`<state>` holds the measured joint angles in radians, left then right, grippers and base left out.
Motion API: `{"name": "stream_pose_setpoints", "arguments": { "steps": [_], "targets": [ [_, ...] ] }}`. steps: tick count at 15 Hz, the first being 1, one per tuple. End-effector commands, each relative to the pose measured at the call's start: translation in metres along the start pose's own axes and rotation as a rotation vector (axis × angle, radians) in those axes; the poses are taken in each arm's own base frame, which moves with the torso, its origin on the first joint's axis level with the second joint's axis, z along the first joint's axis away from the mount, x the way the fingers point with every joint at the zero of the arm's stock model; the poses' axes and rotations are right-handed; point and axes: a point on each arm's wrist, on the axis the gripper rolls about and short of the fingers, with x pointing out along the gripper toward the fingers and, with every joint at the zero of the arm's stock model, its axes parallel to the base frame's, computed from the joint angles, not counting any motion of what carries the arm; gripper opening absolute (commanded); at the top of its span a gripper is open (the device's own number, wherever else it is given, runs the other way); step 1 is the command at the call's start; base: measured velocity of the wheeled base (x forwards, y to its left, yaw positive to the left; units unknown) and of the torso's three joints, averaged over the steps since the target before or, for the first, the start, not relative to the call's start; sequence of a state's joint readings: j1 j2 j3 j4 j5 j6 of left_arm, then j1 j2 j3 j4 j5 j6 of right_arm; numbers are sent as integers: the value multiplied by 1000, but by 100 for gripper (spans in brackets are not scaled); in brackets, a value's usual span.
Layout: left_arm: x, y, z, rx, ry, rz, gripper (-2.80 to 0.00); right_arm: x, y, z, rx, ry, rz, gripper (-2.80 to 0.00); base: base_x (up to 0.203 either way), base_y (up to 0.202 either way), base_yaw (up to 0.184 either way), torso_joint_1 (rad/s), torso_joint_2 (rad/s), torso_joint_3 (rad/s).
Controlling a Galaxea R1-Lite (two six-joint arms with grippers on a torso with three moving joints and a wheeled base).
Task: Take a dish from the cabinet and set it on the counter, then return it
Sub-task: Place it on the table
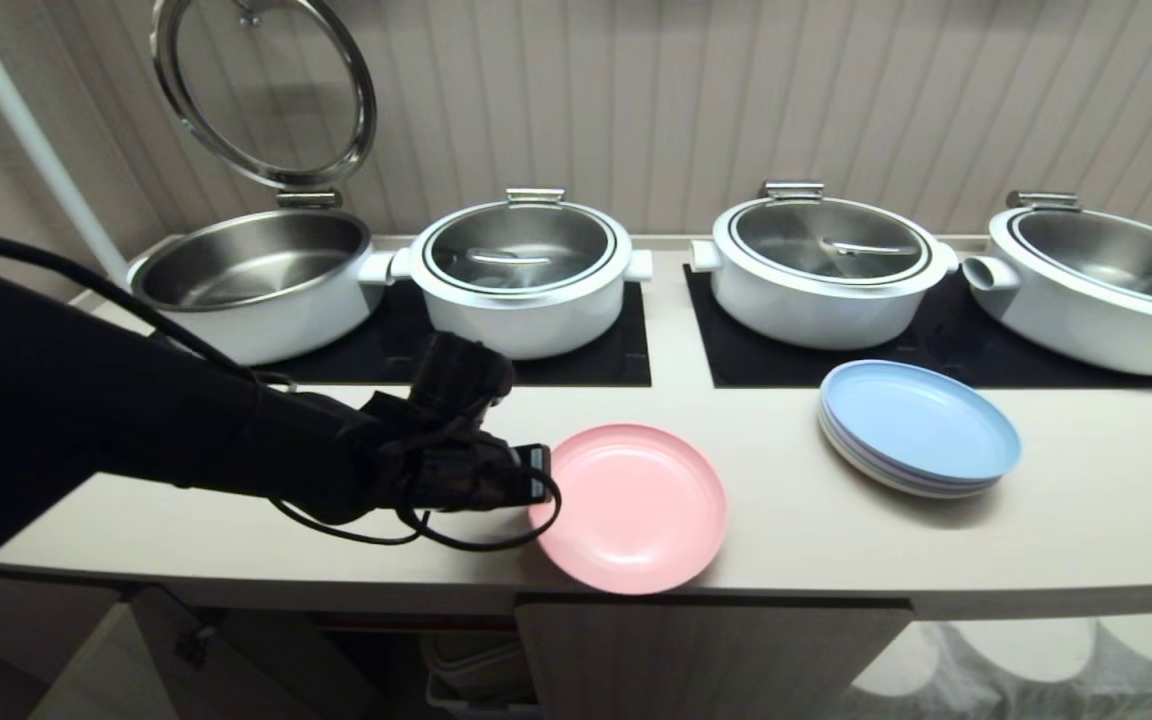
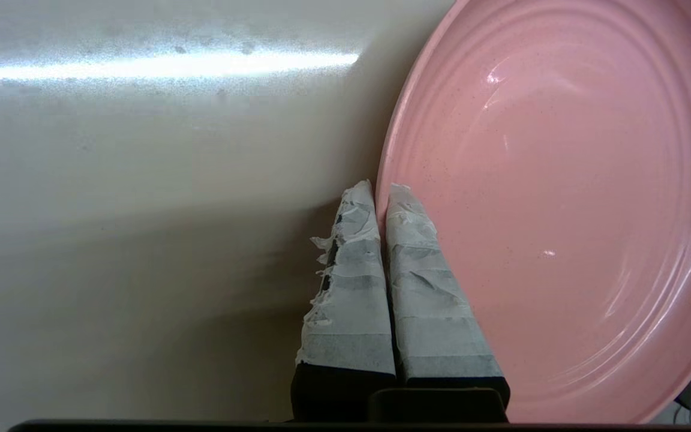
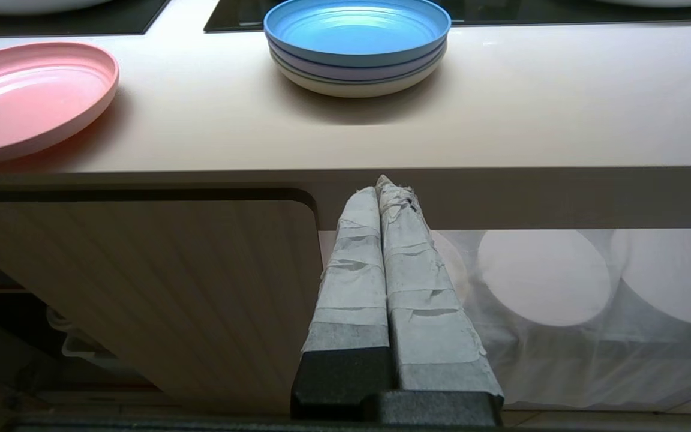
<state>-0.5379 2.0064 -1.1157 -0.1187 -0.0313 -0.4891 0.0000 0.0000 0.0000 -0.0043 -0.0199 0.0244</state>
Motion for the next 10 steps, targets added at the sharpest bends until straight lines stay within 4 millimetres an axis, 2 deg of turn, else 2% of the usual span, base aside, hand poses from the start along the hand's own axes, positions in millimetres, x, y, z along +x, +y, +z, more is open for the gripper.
{"name": "stream_pose_setpoints", "arguments": {
  "steps": [1,10],
  "targets": [
    [10,0,1,-4,1,11,-280,0,0,0,0,0,0,-280,0,0,0,0,0,0],
    [24,-1,9,-12,-15,18,-280,0,0,0,0,0,-1,-280,0,0,0,0,0,0]
  ]
}}
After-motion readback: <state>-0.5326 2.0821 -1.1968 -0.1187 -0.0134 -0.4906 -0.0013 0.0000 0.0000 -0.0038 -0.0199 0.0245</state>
